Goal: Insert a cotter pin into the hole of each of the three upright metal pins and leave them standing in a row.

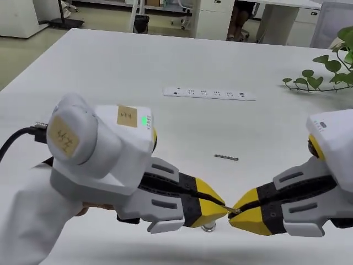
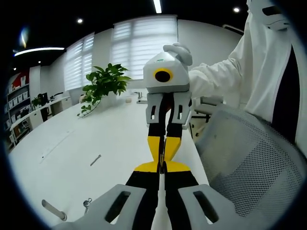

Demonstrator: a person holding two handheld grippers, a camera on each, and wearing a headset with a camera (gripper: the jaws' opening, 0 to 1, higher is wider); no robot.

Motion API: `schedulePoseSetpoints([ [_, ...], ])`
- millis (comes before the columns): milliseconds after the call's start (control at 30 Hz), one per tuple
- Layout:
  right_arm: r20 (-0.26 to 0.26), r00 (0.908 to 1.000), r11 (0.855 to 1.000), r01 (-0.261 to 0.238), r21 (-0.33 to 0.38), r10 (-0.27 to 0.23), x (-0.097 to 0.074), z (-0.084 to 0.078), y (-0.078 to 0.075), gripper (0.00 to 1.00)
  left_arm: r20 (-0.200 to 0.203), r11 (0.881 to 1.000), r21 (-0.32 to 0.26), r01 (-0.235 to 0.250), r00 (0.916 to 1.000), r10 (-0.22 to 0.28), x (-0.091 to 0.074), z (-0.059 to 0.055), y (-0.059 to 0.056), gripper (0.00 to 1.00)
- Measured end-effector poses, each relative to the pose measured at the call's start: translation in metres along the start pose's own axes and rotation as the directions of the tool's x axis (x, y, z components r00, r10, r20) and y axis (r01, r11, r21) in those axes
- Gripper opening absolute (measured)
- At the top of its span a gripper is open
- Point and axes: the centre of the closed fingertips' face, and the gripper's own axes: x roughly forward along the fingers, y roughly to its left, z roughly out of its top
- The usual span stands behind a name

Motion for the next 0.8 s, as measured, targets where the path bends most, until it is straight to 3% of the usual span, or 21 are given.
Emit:
schedulePoseSetpoints([
  [600, -0.058, 0.9972, 0.997, -0.050, -0.065, 0.046, -0.0082, -0.0003, 0.0097, 0.00, -0.039, 0.999, 0.008, 0.039, 0.9985, -0.039, 0.0069, -0.0064, -0.0092, 0.00],
  [800, -0.039, 0.9985, 0.998, -0.041, -0.051, 0.039, -0.0093, 0.0017, 0.0084, 0.00, -0.032, 0.999, -0.007, 0.034, 0.9989, -0.034, 0.0067, -0.0058, -0.0076, 0.00],
])
